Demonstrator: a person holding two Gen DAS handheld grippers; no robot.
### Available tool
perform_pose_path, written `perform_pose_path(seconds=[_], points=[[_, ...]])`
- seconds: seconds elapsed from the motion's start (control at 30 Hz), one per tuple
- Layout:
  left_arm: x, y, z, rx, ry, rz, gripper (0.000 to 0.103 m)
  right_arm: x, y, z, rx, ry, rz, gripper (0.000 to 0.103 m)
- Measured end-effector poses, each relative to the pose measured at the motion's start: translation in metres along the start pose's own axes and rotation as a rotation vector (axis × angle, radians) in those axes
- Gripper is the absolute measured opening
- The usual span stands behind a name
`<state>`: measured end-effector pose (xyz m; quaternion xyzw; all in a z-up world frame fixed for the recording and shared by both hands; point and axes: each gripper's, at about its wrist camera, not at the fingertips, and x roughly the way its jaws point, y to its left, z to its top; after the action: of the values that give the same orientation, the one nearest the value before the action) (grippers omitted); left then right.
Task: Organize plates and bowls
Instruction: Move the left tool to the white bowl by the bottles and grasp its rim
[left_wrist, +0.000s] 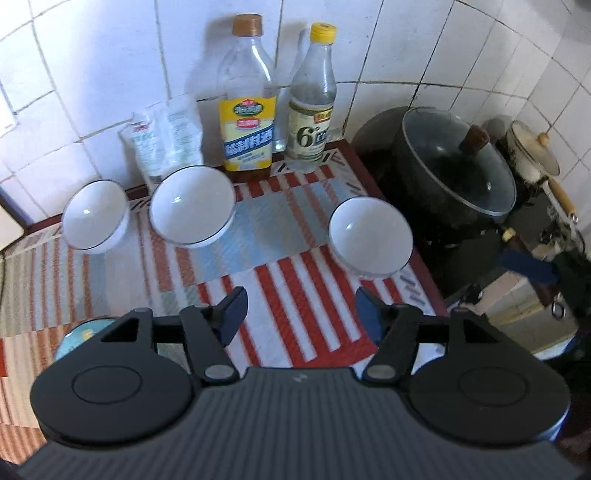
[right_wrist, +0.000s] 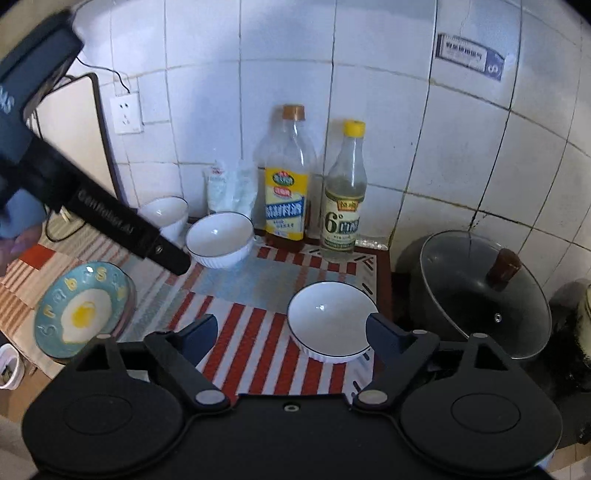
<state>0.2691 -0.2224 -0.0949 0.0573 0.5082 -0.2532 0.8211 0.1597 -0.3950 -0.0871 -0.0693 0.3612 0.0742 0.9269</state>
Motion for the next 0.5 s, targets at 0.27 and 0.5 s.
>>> perform_pose_path(seconds=[0.27, 0.5], points=[[0.053, -0.010, 0.023, -0.082, -0.055, -0.079, 0.074, 0.058, -0.025, -0.019, 0.070, 0.035, -0.054, 0.096], [0.116, -0.020, 0.030, -0.105, -0.010, -0.100, 0.070, 0.103, -0.041, -0.034, 0.177, 0.143, -0.055, 0.097]])
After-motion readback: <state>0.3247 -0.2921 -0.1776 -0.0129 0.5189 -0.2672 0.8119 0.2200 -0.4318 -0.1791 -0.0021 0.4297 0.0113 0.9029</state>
